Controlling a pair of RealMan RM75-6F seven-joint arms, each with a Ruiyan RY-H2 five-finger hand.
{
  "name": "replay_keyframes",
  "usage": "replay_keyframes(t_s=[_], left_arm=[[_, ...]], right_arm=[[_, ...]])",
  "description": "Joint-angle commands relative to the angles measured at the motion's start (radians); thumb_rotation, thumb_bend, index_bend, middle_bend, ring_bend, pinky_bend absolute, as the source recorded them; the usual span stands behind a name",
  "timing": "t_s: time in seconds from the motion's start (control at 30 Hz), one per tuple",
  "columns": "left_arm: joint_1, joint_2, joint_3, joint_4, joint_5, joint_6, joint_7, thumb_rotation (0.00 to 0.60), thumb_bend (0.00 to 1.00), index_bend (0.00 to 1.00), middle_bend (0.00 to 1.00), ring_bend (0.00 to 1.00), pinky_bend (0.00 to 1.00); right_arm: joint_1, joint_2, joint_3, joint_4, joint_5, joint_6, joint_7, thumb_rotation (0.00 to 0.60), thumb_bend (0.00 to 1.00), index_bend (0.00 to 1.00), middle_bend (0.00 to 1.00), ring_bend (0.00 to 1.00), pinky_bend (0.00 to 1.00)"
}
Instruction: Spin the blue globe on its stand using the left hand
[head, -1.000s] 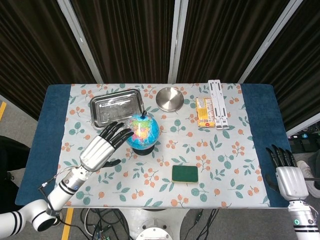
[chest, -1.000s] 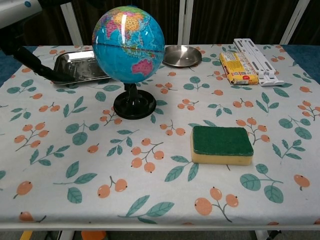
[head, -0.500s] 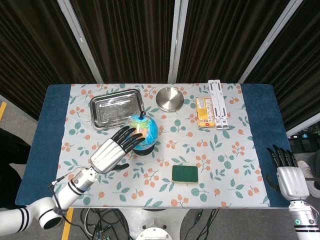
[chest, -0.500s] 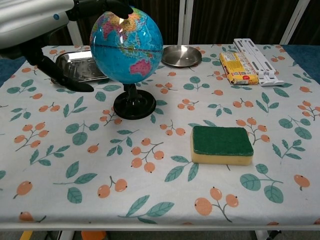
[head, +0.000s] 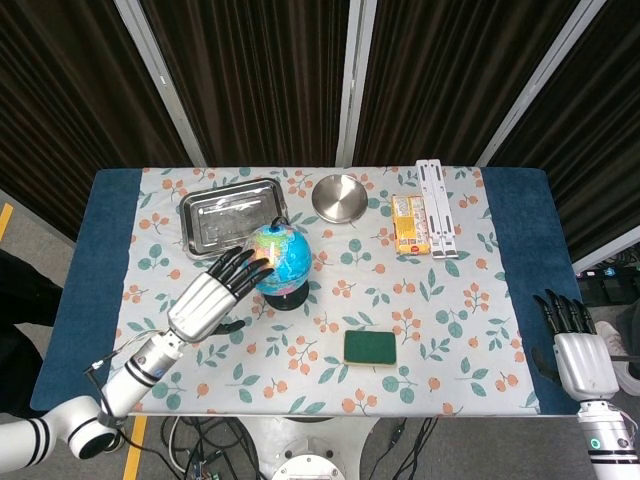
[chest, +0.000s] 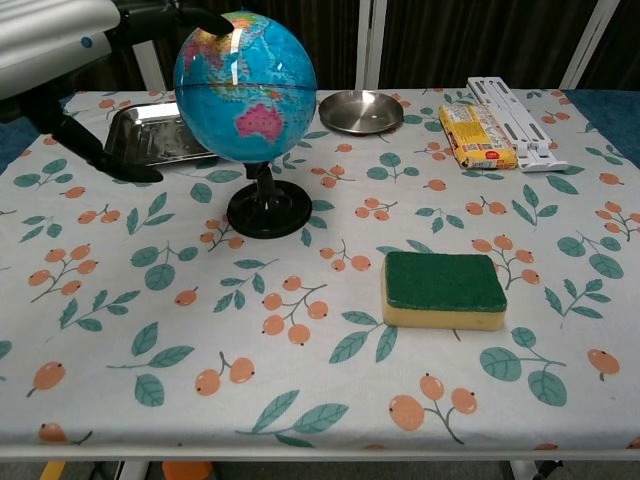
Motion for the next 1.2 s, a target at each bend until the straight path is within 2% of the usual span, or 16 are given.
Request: replay_keyframes(t_s=[0.03,0.6,1.2], left_arm=[[0.019,0.017,0.003,0.008,-0.019,0.016,-0.007,0.600,0.02,0.09,0.10,0.01,0.09],[0.074,0.057,-0.004,0.017,-0.041,0.090,-0.041,0.600,0.02,0.09,0.12,0.01,0.09],[0.075,0.054,0.009,-0.030,0.058,0.140,-0.060,0.600,0.02,0.09,0.11,0.01,0.09]], right_arm=[[0.000,0.000,0.000,-0.001,0.001,-0.001,-0.002,0.600,0.29,0.00,0.00,0.00,0.00],[0.002,-0.001,-0.001,-0.009,0.002,-0.004,-0.014,0.600,0.29,0.00,0.00,0.00,0.00],[0.003,-0.003,-0.001,-0.006,0.002,-0.006,-0.015,0.600,0.29,0.00,0.00,0.00,0.00]])
